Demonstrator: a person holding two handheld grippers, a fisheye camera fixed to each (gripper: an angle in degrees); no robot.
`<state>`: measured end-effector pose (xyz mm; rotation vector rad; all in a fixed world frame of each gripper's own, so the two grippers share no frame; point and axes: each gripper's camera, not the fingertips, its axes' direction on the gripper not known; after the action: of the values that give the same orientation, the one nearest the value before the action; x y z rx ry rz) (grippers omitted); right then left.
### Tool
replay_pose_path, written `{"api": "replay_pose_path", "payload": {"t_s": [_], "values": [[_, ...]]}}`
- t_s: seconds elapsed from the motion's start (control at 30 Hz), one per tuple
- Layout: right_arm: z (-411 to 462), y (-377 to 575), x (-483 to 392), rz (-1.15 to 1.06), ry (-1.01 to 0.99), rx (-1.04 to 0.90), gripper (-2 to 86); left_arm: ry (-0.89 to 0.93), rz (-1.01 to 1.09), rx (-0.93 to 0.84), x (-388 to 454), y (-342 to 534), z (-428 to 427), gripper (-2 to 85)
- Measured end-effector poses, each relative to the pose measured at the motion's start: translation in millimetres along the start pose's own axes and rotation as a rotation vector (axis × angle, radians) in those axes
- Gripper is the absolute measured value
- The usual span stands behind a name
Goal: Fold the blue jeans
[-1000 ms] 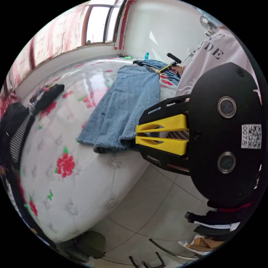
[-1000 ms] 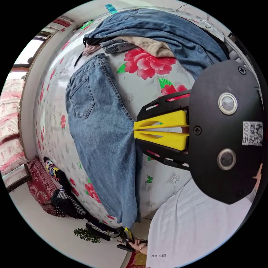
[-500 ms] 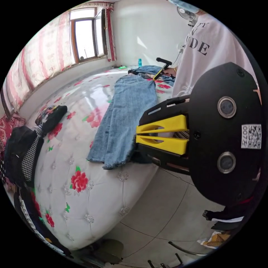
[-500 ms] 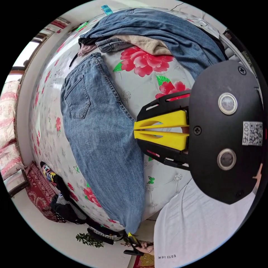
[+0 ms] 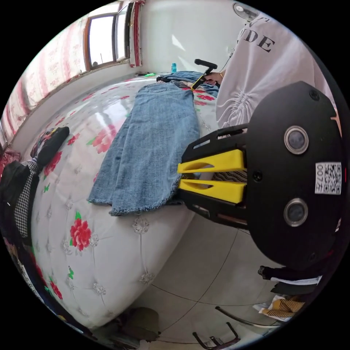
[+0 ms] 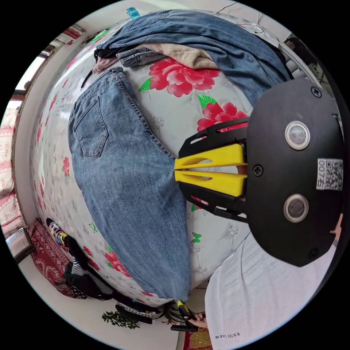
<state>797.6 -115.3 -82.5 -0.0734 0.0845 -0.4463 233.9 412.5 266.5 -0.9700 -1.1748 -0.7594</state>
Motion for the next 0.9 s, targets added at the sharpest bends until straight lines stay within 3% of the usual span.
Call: {"api": "replay_pose_path", "payload": {"t_s": [0.13,0.23,0.4,0.63,0.77,0.9], "values": [[-36,-8,-51,-0.148,0.039,0.142,1.4,0.060,0.086,0.110,25,13,-27,-0.5],[-54,-53,-140,-0.453,-0.085,0.201,3.5,0.028,0.170,0.129,54,17,-33,-0.8],[-27,-128,-293,-0.821,-0.258,0.119,6.0,-0.020,0.367,0.178,111,30,-42,-0.9],[79,-179,-485,-1.134,-0.158,-0.139,6.6,-0.068,0.523,0.192,141,60,-50,-1.0],[111,-176,-530,-1.250,-0.121,-0.245,3.6,-0.024,0.526,0.210,135,68,-50,-0.9],[96,-175,-541,-1.308,-0.090,-0.167,0.4,0.028,0.527,0.209,133,71,-51,-0.8]]}}
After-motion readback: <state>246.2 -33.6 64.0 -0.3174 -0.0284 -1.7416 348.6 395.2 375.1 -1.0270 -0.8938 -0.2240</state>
